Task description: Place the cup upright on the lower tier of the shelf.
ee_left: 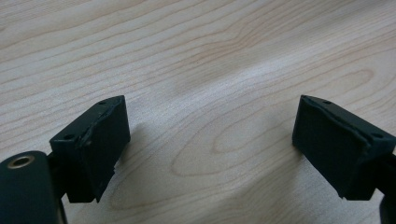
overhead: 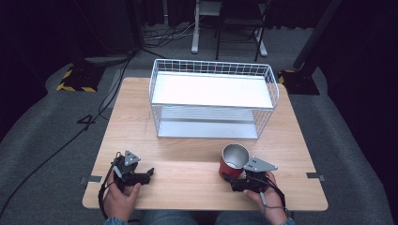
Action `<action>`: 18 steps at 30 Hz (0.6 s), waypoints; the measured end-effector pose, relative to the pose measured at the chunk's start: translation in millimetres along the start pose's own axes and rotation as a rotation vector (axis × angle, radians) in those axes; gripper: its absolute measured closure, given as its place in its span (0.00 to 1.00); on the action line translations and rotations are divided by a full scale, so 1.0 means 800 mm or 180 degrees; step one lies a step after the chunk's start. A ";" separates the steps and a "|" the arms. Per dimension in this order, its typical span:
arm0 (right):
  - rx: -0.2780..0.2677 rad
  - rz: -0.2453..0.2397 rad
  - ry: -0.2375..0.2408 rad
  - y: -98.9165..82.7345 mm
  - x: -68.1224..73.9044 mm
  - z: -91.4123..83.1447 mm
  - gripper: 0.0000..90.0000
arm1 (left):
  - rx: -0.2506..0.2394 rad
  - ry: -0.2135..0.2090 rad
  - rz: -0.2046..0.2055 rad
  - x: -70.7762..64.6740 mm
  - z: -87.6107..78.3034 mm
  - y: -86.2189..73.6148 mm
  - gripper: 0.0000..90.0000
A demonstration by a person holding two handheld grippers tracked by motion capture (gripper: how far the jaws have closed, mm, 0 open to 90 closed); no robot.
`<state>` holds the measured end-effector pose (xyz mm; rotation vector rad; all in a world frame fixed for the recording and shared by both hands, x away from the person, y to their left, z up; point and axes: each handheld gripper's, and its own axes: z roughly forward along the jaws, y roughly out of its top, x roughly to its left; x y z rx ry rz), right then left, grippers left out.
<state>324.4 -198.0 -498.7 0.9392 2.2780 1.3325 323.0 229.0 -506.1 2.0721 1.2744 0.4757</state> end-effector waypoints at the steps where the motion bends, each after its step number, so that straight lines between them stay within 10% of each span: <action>1: -0.0002 -0.0004 0.0005 0.001 0.000 0.000 0.19 | 0.0000 0.0000 0.0000 0.000 0.000 0.000 0.13; 18: -0.0094 -0.0089 0.0032 0.047 -0.002 0.014 0.19 | -0.0001 0.0000 -0.0001 0.000 0.000 0.000 0.13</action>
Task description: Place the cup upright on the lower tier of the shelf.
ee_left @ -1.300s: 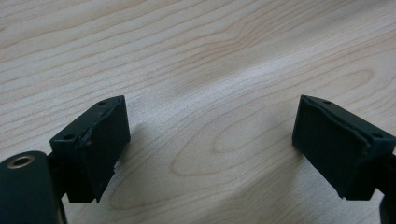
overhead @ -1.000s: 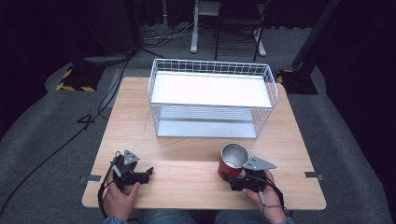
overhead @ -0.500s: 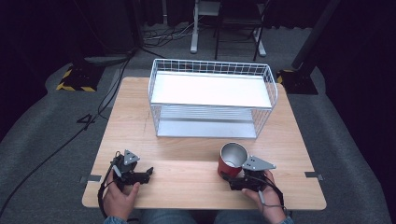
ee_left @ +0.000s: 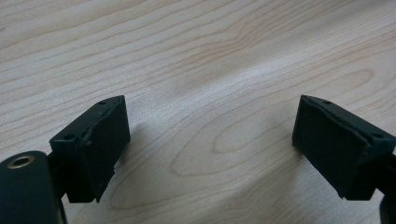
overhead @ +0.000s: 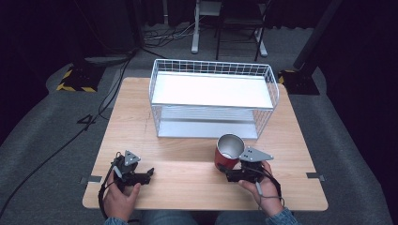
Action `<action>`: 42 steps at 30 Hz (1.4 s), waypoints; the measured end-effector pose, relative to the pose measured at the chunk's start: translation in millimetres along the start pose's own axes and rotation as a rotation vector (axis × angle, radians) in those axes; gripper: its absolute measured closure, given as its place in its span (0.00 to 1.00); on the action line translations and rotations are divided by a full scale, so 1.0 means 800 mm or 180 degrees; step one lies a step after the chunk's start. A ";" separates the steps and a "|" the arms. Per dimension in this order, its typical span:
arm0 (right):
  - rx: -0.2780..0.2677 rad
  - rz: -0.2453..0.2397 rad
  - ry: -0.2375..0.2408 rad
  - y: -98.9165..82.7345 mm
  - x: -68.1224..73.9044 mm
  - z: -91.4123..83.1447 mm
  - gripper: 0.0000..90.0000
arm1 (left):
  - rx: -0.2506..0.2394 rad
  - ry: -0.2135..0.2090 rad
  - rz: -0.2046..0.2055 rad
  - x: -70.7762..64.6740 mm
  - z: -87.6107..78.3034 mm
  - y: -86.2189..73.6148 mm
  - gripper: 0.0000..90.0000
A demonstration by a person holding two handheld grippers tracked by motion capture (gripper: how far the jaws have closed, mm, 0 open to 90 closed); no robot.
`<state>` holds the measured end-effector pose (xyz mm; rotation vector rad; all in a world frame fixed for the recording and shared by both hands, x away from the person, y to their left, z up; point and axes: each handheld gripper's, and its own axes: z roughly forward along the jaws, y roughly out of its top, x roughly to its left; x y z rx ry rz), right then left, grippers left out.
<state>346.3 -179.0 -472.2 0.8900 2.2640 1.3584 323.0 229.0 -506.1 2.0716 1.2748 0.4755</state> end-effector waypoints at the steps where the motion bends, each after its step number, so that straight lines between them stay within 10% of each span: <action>1: 0.0002 -0.0014 0.0008 0.003 -0.001 0.002 0.19 | 0.0001 0.0000 0.0001 0.000 0.000 0.000 0.13; 42: 0.0045 0.0120 -0.0137 0.065 -0.035 0.114 0.19 | 0.0000 0.0002 0.0000 0.000 0.001 0.001 0.13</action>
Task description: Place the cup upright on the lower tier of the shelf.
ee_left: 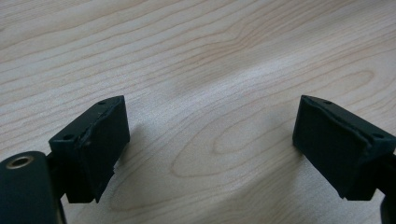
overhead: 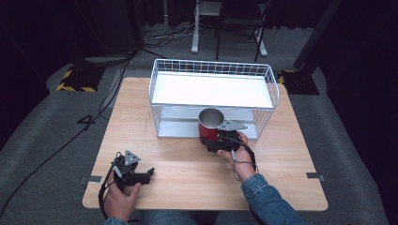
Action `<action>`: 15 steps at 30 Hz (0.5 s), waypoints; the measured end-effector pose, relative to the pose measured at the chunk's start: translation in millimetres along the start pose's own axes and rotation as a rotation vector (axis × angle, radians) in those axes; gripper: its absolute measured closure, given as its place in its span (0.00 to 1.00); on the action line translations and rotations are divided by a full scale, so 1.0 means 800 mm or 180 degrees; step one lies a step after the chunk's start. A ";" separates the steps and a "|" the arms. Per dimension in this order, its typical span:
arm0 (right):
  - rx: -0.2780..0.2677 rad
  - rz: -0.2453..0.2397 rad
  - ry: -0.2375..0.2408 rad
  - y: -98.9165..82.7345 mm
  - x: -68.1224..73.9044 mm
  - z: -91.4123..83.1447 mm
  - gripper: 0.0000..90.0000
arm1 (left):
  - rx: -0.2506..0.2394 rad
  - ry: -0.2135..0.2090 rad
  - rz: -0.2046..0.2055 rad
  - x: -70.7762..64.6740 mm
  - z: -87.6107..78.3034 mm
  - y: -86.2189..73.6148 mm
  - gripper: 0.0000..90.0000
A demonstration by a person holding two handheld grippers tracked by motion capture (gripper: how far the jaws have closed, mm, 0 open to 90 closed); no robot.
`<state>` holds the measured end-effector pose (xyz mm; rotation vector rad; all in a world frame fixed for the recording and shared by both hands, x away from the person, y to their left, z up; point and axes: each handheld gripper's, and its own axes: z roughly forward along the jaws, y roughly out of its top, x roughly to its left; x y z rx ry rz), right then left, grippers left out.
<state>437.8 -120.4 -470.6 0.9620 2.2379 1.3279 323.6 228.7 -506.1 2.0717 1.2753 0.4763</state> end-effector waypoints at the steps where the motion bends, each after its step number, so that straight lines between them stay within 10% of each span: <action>1: -0.0013 0.0008 -0.0029 0.003 -0.001 0.006 0.19 | -0.0001 0.0000 -0.0001 0.000 0.000 0.000 0.12; 15: -0.0047 0.0103 -0.0223 0.015 -0.017 0.037 0.19 | 0.0000 0.0000 -0.0001 0.000 0.000 0.000 0.12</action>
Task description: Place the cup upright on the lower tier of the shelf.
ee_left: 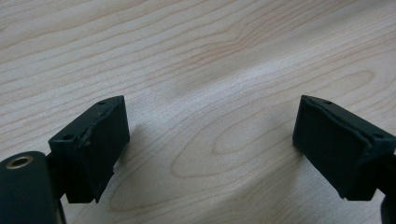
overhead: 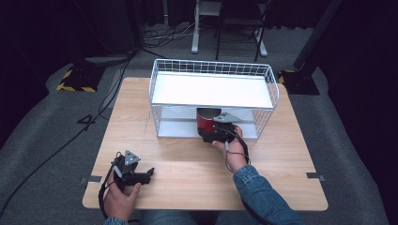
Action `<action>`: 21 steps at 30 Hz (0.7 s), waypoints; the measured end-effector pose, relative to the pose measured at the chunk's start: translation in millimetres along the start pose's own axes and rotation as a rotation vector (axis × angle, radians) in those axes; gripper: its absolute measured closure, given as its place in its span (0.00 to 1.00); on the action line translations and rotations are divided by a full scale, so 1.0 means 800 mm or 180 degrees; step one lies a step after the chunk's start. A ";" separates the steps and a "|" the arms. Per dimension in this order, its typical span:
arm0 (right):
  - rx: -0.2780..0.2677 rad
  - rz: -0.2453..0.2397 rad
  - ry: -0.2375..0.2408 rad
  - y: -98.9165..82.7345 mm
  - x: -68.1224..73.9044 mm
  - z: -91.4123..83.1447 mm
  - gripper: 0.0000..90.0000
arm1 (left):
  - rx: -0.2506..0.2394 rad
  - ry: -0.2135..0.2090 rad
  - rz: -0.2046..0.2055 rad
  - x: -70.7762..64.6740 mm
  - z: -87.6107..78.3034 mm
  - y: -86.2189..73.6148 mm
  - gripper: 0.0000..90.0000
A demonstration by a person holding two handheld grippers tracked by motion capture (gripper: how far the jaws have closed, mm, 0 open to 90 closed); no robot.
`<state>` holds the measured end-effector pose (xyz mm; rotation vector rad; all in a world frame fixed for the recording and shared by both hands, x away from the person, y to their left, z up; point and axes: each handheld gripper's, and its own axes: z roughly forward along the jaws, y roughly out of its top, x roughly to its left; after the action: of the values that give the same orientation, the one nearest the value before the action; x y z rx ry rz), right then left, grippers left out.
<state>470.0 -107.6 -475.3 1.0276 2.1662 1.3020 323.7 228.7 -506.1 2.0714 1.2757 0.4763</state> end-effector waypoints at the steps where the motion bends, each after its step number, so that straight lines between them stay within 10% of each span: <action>1: 0.0000 0.0000 0.0000 0.000 0.000 0.000 0.19 | 0.0000 0.0000 0.0000 0.000 0.000 0.000 0.12; 21: -0.0075 0.0194 -0.0436 0.015 -0.016 0.034 0.19 | 0.0001 0.0003 0.0000 0.000 0.000 0.000 0.12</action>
<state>501.2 -98.4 -477.9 1.1469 2.0282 1.2426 323.9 228.6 -506.1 2.0716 1.2763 0.4770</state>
